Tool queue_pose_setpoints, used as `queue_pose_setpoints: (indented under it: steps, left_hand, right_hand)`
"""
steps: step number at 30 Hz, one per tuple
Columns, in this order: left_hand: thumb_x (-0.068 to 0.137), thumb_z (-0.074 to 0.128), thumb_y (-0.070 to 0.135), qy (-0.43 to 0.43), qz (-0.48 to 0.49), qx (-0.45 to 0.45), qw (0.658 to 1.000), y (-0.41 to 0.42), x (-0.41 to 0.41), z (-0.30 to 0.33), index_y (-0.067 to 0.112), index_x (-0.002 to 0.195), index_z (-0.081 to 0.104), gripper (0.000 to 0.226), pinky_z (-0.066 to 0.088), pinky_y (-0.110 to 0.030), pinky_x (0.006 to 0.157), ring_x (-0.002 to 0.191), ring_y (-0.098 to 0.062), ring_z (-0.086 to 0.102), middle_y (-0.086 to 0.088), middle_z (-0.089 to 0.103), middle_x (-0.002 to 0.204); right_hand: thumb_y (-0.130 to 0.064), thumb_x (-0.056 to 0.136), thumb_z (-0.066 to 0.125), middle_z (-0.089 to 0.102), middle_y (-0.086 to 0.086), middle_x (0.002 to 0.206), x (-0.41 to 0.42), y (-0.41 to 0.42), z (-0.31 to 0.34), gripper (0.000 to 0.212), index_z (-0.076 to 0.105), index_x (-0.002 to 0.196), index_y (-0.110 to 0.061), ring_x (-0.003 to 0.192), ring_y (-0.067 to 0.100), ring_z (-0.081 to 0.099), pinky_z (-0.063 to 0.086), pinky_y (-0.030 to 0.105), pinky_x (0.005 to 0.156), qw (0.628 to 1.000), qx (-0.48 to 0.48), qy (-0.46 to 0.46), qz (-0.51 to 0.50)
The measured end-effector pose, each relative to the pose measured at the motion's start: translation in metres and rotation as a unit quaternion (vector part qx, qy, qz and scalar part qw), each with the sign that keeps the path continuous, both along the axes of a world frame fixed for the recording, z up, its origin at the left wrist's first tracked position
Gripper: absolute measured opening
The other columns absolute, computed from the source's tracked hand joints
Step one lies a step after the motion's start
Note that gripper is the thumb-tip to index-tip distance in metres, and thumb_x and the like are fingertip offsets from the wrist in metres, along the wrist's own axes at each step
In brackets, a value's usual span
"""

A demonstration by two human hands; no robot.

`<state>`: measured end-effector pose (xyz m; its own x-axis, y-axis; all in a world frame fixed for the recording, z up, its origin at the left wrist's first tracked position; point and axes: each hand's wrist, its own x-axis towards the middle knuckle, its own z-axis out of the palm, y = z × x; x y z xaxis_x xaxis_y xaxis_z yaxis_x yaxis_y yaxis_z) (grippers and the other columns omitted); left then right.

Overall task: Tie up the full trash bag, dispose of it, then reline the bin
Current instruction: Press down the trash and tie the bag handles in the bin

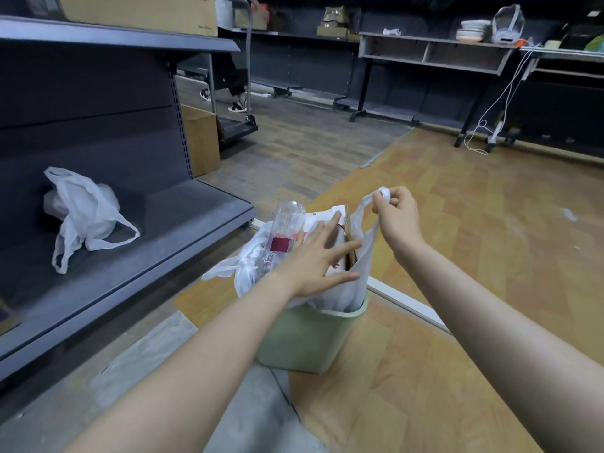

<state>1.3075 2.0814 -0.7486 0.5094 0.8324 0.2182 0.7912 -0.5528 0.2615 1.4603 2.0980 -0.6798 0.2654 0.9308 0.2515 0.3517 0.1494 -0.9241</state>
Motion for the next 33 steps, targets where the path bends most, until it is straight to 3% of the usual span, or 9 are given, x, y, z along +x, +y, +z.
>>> queue_pose_setpoints:
  steps: [4, 6, 8, 12, 17, 21, 26, 31, 33]
  left_hand:
    - [0.091, 0.027, 0.062, -0.033, 0.091, 0.060, 0.993, 0.002, -0.030, 0.006, 0.037, 0.147, 0.023, 0.061, 0.015, -0.046, 0.114, 0.143, -0.025, 0.023, -0.004, 0.012, 0.159]
    - [0.097, 0.029, 0.049, -0.042, 0.186, 0.063, 0.980, 0.005, -0.049, 0.001, 0.028, 0.146, 0.029, 0.053, 0.027, -0.046, 0.109, 0.135, -0.029, 0.036, -0.006, 0.026, 0.154]
    - [0.100, 0.030, 0.040, -0.040, 0.268, 0.018, 0.962, 0.003, -0.073, -0.007, 0.021, 0.145, 0.030, 0.049, 0.034, -0.048, 0.105, 0.130, -0.031, 0.042, -0.005, 0.033, 0.150]
    - [0.102, 0.021, 0.037, 0.071, 0.346, -0.086, 0.932, -0.003, -0.110, -0.030, 0.016, 0.148, 0.022, 0.050, 0.039, -0.046, 0.099, 0.124, -0.035, 0.047, -0.010, 0.035, 0.148]
    - [0.102, 0.017, 0.041, 0.008, 0.317, -0.158, 0.935, -0.007, -0.116, -0.040, 0.011, 0.110, 0.053, 0.048, 0.045, -0.037, 0.080, 0.099, -0.037, 0.059, -0.017, 0.064, 0.109]
    - [0.102, 0.022, 0.039, 0.039, 0.286, -0.137, 0.948, -0.006, -0.119, -0.042, 0.009, 0.102, 0.053, 0.044, 0.045, -0.037, 0.080, 0.096, -0.034, 0.060, -0.014, 0.065, 0.104]
    - [0.098, 0.034, 0.048, 0.080, 0.297, 0.002, 0.951, -0.007, -0.113, -0.022, 0.016, 0.063, 0.034, 0.048, 0.039, -0.036, 0.088, 0.077, -0.032, 0.058, -0.008, 0.066, 0.081]
    - [0.101, 0.034, 0.038, 0.096, 0.259, 0.070, 0.959, -0.010, -0.098, -0.003, 0.015, 0.069, 0.037, 0.040, 0.032, -0.033, 0.082, 0.071, -0.030, 0.049, -0.009, 0.068, 0.084]
    - [0.101, 0.034, 0.036, 0.093, 0.227, 0.087, 0.965, -0.013, -0.091, 0.001, 0.016, 0.074, 0.041, 0.035, 0.032, -0.033, 0.081, 0.076, -0.030, 0.053, -0.008, 0.068, 0.087]
  right_hand:
    - [-0.018, 0.096, 0.041, 0.058, 0.018, 0.110, -0.013, -0.002, 0.003, 0.008, 0.042, 0.094, -0.010, 0.107, 0.032, 0.058, 0.040, 0.031, 0.077, 1.000, -0.004, 0.016, -0.003]
    - [-0.017, 0.095, 0.040, 0.057, 0.021, 0.119, -0.019, -0.002, 0.003, 0.007, 0.042, 0.094, -0.010, 0.098, 0.024, 0.055, 0.038, 0.025, 0.069, 1.000, -0.001, 0.014, -0.006]
    - [-0.016, 0.095, 0.039, 0.056, 0.020, 0.121, -0.022, -0.003, 0.002, 0.006, 0.042, 0.094, -0.010, 0.092, 0.017, 0.049, 0.035, 0.019, 0.064, 1.000, 0.002, 0.019, -0.006]
    - [-0.015, 0.095, 0.039, 0.056, 0.021, 0.120, -0.023, -0.004, 0.002, 0.006, 0.041, 0.094, -0.010, 0.090, 0.016, 0.048, 0.035, 0.020, 0.064, 1.000, 0.006, 0.019, -0.006]
    - [-0.019, 0.095, 0.039, 0.058, 0.016, 0.109, -0.021, -0.004, 0.000, 0.008, 0.041, 0.092, -0.012, 0.110, 0.031, 0.056, 0.038, 0.031, 0.075, 1.000, 0.012, 0.012, -0.012]
    - [-0.019, 0.096, 0.039, 0.051, 0.002, 0.097, -0.021, -0.003, -0.003, 0.007, 0.041, 0.094, -0.013, 0.109, 0.030, 0.057, 0.039, 0.030, 0.077, 1.000, 0.025, 0.006, -0.009]
    - [-0.018, 0.096, 0.038, 0.050, -0.003, 0.094, -0.024, -0.003, -0.005, 0.006, 0.041, 0.096, -0.013, 0.108, 0.028, 0.057, 0.039, 0.030, 0.080, 0.999, 0.038, -0.002, -0.006]
    - [-0.017, 0.100, 0.029, 0.041, -0.014, 0.083, -0.032, -0.006, -0.004, 0.009, 0.036, 0.099, -0.013, 0.100, 0.025, 0.064, 0.053, 0.047, 0.080, 0.999, 0.031, 0.022, -0.008]
    - [-0.018, 0.102, 0.026, 0.038, -0.014, 0.084, -0.034, -0.007, -0.002, 0.010, 0.034, 0.102, -0.013, 0.091, 0.019, 0.065, 0.056, 0.044, 0.073, 0.999, 0.023, 0.033, -0.017]
